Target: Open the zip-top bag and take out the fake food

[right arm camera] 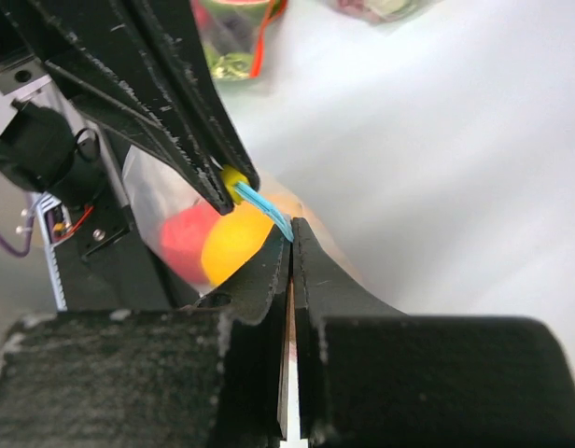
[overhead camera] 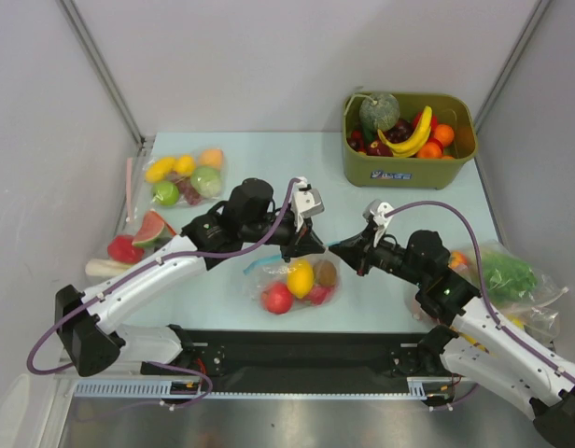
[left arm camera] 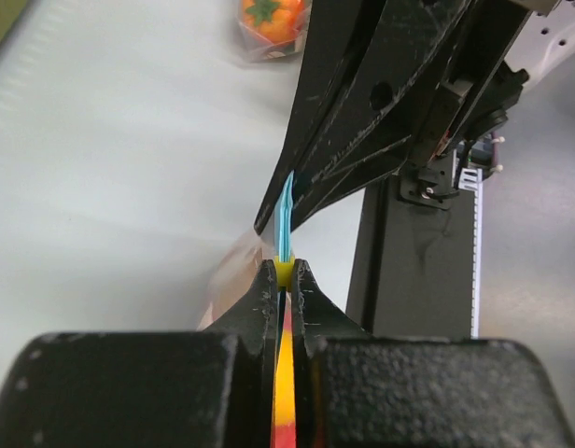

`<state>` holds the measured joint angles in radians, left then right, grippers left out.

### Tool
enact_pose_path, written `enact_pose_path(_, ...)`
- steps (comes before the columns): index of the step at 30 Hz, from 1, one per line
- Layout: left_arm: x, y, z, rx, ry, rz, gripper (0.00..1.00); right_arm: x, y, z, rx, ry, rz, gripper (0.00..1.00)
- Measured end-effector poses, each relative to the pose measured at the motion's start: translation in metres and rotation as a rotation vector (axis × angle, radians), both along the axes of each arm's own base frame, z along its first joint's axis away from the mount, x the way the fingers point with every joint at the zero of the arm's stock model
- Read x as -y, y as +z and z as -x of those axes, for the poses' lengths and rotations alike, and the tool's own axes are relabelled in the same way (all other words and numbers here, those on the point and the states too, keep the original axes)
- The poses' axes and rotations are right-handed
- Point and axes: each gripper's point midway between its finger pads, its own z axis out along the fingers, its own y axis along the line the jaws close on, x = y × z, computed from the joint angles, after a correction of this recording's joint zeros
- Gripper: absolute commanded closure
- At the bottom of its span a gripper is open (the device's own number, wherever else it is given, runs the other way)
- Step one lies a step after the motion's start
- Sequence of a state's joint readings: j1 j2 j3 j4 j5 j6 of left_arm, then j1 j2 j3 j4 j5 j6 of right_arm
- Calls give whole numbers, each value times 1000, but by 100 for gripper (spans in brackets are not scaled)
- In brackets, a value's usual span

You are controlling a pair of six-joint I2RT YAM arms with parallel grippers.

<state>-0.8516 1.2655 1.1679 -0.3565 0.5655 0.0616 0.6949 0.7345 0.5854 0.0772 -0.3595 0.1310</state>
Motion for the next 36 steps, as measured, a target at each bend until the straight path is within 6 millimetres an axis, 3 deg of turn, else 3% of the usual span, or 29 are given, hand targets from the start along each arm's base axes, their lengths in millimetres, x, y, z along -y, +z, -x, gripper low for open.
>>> enact_pose_path(14,-14,-4,-8,44,70,-45,100,51,6,-56,-11,-255,-38,100)
enact_pose_path(25,-21,-5,-9,61,91,-63,100,77,-18,-106,-106,-391,-23,100)
enact_pose_path(36,-24,0,-8,72,96,-57,100,107,-17,-148,-123,-490,-28,100)
